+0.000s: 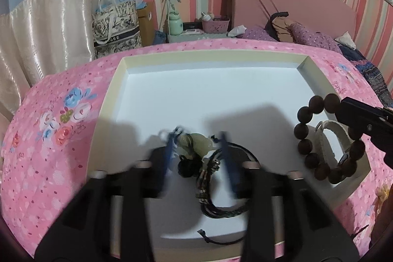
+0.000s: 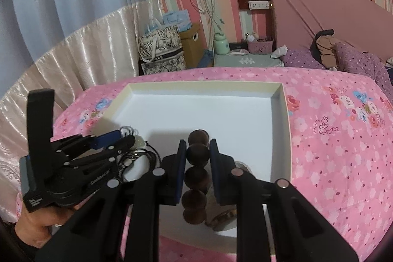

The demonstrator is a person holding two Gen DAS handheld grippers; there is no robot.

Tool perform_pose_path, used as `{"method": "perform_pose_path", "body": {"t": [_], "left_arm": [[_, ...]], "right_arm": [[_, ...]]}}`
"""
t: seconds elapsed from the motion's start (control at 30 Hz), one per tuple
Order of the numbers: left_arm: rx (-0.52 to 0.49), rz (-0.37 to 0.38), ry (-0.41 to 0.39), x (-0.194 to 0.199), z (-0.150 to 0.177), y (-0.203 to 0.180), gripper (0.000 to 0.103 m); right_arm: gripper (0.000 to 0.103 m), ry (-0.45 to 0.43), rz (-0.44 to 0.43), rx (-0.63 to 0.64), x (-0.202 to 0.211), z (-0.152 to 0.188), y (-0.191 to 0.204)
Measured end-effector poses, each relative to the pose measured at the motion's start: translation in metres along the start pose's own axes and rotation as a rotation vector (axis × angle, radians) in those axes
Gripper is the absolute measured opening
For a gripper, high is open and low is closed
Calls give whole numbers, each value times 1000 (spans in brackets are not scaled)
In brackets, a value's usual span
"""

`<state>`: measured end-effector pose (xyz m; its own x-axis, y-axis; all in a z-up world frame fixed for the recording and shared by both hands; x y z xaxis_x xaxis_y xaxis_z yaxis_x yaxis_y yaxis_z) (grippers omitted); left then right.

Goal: Organize jewelry
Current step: 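Open the left gripper to release the pendant in the tray while the right gripper releases the bead bracelet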

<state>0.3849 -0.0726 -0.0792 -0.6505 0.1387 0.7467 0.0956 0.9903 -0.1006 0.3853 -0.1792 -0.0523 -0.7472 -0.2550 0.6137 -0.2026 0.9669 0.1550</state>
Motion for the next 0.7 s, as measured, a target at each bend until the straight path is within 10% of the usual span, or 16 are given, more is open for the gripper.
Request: {"method": "perform_pose_path", "body": {"t": [0.1, 0.23, 0.7], "left_arm": [[-7, -12, -9, 0, 1, 1, 61], [2, -11, -23, 7, 0, 2, 67], [22, 34, -118, 73, 9, 13, 80]], "right_arm": [[22, 27, 39, 13, -7, 2, -5], [62, -15, 61, 8, 3, -3, -9], [78, -206, 79, 7, 94, -6, -7]]}}
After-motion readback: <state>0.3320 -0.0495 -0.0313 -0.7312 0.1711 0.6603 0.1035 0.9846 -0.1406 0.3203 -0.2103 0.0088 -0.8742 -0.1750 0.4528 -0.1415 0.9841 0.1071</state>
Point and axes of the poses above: each gripper's, at about its wrist camera, not at the fingertips, and x roughly against the way its jaws point, y to its left, z to its underside, the point moved 8 cm from there along -x, roughly the way its jaws point, and after that the axes turned 10 degrees about x, right-handed, at the moved point
